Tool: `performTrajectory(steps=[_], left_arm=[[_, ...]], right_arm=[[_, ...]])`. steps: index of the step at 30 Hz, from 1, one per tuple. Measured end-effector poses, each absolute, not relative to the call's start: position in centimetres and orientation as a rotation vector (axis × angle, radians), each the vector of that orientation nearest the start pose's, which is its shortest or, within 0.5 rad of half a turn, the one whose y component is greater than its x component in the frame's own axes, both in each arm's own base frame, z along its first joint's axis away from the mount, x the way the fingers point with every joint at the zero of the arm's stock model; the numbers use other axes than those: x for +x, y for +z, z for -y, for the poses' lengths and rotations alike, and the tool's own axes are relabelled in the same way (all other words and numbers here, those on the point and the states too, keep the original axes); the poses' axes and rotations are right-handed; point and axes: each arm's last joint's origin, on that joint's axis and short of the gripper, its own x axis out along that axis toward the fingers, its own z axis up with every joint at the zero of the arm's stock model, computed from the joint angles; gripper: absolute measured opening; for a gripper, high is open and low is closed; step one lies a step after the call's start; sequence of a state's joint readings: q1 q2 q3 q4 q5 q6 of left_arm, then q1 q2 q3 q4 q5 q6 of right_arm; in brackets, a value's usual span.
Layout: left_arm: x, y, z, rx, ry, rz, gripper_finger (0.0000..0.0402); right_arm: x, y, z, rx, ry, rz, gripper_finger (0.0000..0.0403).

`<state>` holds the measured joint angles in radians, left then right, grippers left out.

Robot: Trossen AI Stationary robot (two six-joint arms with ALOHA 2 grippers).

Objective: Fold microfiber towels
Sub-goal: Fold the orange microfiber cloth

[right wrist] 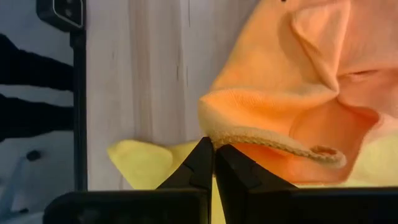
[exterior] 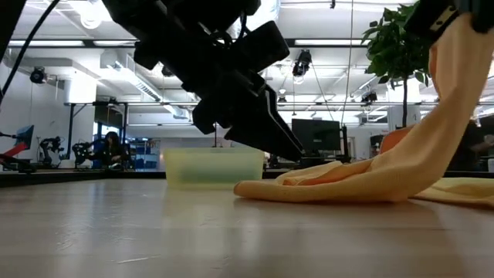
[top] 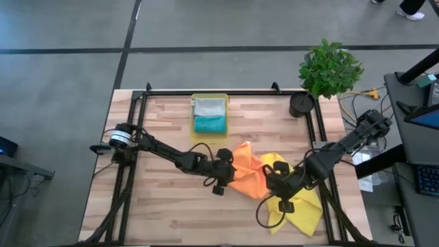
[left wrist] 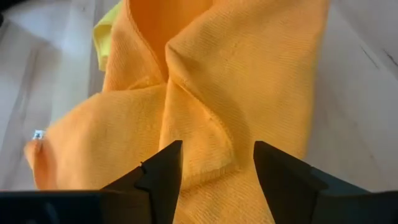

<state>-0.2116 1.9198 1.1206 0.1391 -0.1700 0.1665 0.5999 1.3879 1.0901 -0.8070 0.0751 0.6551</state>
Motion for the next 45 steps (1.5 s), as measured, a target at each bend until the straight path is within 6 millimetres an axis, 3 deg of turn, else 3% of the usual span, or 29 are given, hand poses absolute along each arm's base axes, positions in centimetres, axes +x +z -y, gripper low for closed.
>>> performTrajectory(steps=[10,16,25,30,37,45], left_arm=[[40.0,14.1,9.3,0.302,-0.117,-0.678,0.0184],[41.3,13.7,9.6,0.349,0.106,-0.734,0.0184],[41.6,13.8,9.5,0.352,0.139,-0.770,0.0181],[41.1,14.3,9.7,0.351,0.139,-0.797,0.0135],[40.4,15.9,9.6,0.320,0.151,-0.802,0.0015],[39.3,20.3,9.3,0.289,0.143,-0.727,0.0002]], right_arm=[[22.5,26.6,-14.7,0.238,0.099,-1.095,0.0008],[22.5,26.7,-14.7,0.278,0.081,-1.090,0.0008],[22.6,26.8,-14.9,0.291,0.087,-1.076,0.0008],[22.6,26.8,-14.9,0.282,0.090,-1.077,0.0008],[22.5,26.4,-14.8,0.274,0.086,-1.088,0.0008],[22.5,26.1,-14.7,0.244,0.077,-1.089,0.0009]])
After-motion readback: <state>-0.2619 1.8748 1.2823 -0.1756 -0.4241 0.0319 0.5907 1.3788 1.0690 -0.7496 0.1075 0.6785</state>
